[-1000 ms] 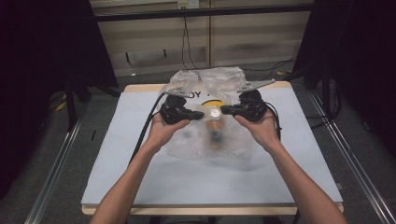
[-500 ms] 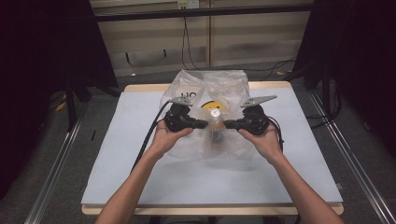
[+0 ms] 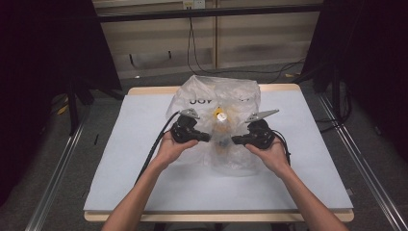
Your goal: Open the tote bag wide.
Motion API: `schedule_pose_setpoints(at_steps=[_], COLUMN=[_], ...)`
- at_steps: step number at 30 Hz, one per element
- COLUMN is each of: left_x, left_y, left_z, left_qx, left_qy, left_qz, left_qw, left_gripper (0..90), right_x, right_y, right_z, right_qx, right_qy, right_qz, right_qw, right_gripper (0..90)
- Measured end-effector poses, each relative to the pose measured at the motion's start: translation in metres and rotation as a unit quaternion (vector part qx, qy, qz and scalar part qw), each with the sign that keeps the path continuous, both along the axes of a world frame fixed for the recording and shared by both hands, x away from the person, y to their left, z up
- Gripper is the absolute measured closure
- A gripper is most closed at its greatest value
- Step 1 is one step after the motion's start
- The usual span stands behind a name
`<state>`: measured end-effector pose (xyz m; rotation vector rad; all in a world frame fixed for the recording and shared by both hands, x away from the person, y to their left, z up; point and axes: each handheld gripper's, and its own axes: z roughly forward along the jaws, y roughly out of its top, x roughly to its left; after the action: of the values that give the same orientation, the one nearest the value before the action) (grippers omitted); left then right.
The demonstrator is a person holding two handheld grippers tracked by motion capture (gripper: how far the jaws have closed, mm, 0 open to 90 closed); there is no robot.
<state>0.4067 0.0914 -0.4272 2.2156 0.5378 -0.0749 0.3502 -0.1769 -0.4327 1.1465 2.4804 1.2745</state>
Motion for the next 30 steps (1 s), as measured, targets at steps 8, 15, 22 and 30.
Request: schedule_pose_setpoints(at_steps=[8,15,22,30], left_x=[0.007,0.009,0.006,-0.002], left_y=[0.006,0.014,0.028,0.048], left_z=[-0.031,-0.042,-0.052,-0.049], left_qx=[0.025,0.063,0.049,0.067], left_qy=[0.033,0.029,0.044,0.030], left_qz=[0.016,0.024,0.033,0.046], left_qw=[0.9990,0.9973,0.9973,0.9962], left_gripper=[90.0,90.0,90.0,90.0], right_x=[0.002,0.006,0.002,-0.010], right_y=[-0.010,-0.021,-0.029,-0.054], right_z=[-0.030,-0.054,-0.052,-0.051], right_qx=[-0.011,-0.013,-0.028,-0.033], right_qy=[0.042,0.035,0.036,0.032], right_qz=[-0.018,-0.004,-0.009,-0.026], right_qw=[0.9989,0.9993,0.9989,0.9986], right_gripper=[90.0,90.0,90.0,90.0])
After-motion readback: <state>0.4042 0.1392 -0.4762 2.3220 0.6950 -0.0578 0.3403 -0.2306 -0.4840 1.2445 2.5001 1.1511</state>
